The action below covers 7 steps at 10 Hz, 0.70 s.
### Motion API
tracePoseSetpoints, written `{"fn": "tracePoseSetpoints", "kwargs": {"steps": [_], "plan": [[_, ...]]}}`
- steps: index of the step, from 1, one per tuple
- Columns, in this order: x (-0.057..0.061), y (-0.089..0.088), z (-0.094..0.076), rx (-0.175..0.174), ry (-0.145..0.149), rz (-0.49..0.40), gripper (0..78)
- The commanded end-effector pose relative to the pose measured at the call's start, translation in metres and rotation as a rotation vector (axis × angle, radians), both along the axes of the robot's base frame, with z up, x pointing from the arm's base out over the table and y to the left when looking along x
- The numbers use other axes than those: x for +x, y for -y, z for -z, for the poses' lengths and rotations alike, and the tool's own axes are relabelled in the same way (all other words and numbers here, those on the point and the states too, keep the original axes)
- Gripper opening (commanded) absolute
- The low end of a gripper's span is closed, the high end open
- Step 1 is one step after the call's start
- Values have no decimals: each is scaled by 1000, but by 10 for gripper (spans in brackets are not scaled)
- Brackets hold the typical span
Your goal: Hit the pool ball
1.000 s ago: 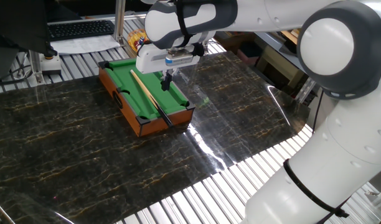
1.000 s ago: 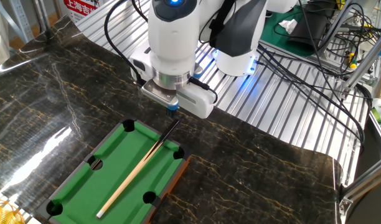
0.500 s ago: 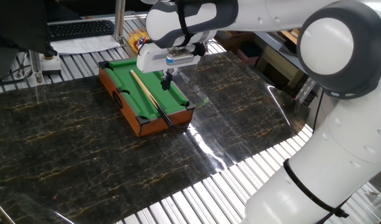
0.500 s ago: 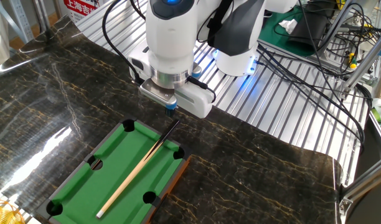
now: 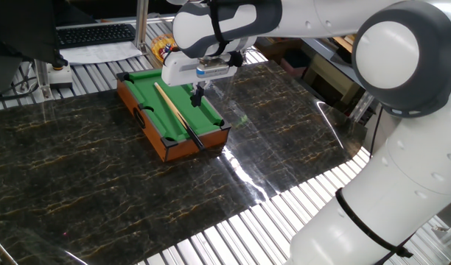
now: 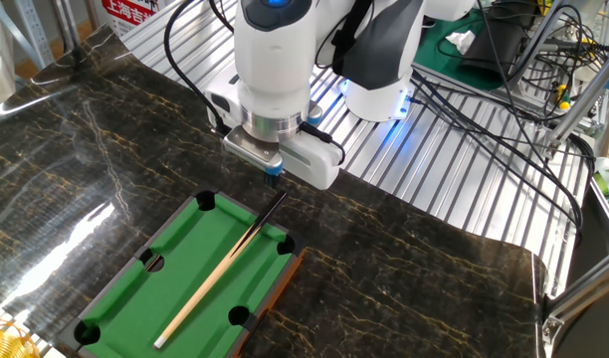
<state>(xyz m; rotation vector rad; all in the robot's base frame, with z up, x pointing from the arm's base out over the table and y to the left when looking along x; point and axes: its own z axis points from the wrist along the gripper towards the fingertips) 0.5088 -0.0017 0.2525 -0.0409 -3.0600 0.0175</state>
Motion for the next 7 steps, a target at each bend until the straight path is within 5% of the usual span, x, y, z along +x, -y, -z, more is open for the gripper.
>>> {"fn": "tracePoseSetpoints", "kwargs": {"steps": [1,7], "plan": [[1,0,-1,-2,7,4,14],[1,-1,0,-7,19,0,14]]}}
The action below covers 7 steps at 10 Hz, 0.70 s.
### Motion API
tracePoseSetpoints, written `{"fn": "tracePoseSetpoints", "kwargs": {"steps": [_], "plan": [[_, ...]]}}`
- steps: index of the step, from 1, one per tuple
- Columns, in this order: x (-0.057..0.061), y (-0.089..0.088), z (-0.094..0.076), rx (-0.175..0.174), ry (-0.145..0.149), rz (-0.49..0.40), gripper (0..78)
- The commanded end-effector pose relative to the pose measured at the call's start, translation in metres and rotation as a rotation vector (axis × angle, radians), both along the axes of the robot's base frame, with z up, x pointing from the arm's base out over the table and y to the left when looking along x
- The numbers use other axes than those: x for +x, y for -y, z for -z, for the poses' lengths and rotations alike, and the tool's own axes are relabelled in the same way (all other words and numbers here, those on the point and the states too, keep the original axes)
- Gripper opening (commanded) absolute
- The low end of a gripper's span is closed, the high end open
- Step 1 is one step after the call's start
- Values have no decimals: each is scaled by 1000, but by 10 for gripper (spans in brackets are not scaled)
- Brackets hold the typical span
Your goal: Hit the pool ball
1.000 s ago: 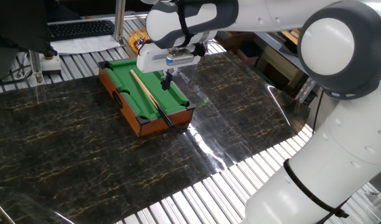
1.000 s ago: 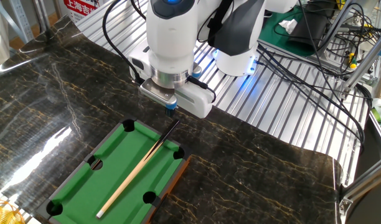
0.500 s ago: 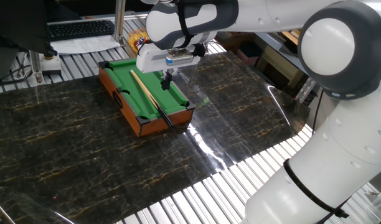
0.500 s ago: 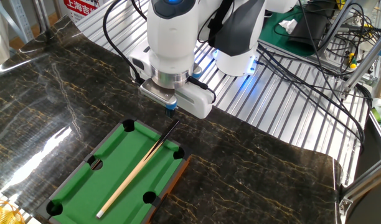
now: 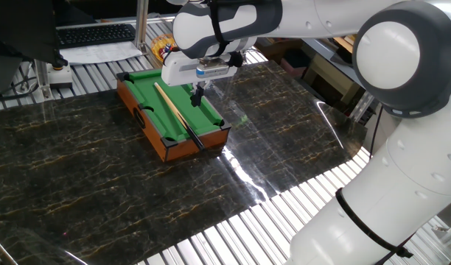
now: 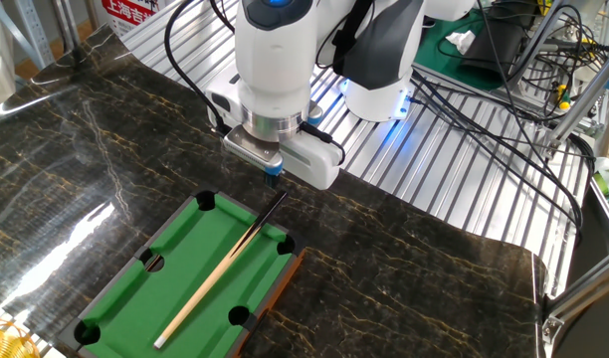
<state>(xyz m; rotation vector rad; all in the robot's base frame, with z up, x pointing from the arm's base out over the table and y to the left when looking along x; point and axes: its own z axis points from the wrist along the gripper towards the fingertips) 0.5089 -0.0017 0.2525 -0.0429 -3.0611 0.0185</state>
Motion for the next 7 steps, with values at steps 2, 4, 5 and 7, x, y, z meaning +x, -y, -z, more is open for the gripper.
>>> {"fn": "tracePoseSetpoints", "kwargs": {"steps": [2,4,5,7], "plan": [[2,-1,0,-6,23,-3,14],[2,-1,0,-9,35,-5,14],[2,-1,0,-9,36,-4,14],[2,-1,0,-9,38,-2,14]]}}
